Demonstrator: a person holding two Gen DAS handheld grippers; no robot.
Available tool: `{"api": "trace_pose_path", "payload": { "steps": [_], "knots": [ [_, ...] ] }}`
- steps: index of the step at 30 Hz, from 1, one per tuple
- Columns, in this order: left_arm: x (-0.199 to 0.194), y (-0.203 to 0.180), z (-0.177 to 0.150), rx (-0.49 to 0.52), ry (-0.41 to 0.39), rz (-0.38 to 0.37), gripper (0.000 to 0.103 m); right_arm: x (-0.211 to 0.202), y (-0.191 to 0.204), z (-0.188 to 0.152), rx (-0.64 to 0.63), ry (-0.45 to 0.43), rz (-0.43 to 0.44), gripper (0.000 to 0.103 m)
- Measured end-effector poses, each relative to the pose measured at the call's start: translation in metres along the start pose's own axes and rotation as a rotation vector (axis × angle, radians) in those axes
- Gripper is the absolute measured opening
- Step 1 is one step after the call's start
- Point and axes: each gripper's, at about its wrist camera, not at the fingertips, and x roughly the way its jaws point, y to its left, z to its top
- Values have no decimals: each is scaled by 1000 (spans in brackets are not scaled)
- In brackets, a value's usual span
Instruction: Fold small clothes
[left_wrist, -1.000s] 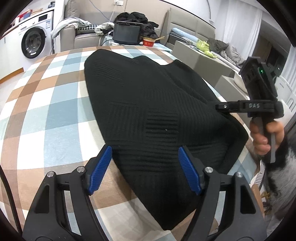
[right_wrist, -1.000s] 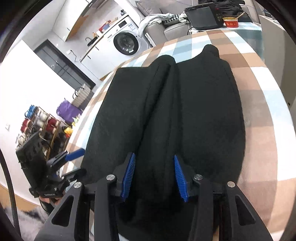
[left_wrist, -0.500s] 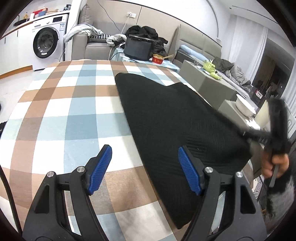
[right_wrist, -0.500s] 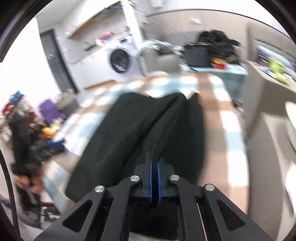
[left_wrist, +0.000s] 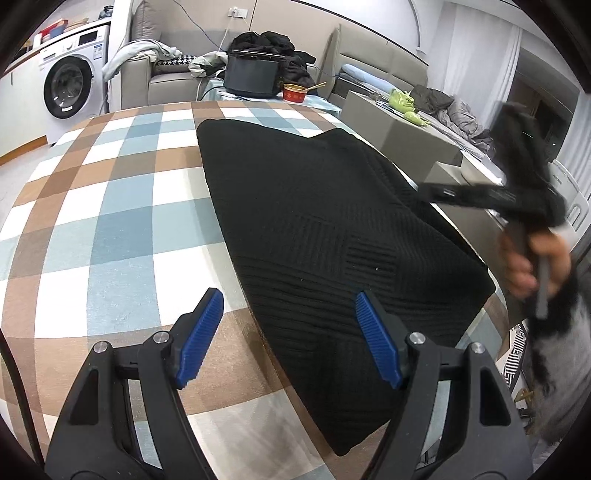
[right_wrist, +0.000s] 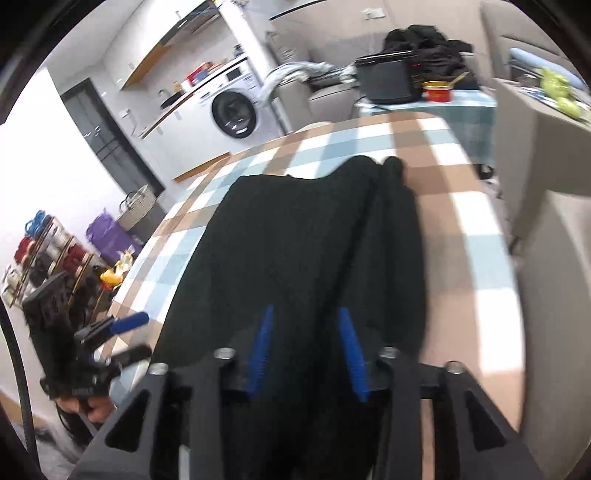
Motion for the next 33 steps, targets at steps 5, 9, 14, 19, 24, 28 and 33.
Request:
{"api": "trace_pose_path", "payload": {
  "steps": [5, 9, 14, 19, 24, 28, 33],
  "knots": [
    [4, 7, -1, -17, 9, 9, 72, 53, -20, 36, 54, 97, -48, 33],
    [8, 17, 0, -39, 19, 7, 72, 46, -2, 56, -56, 15, -41, 6],
    [16, 23, -1, -55, 35, 15, 72, 50, 13, 80, -145, -9, -134, 9],
    [14, 18, -2, -35, 41, 18, 72, 65, -7, 57, -62, 153, -154, 15],
    [9, 5, -2, -4, 38, -17, 72, 3, -2, -3, 2, 114, 33, 33],
    [7, -16, -7, 54, 50, -67, 72, -20, 15, -51, -26, 117, 127, 41],
    [12, -37, -16, 119, 68, -53, 72, -18, 32, -67, -126, 83, 53, 9]
  ]
}}
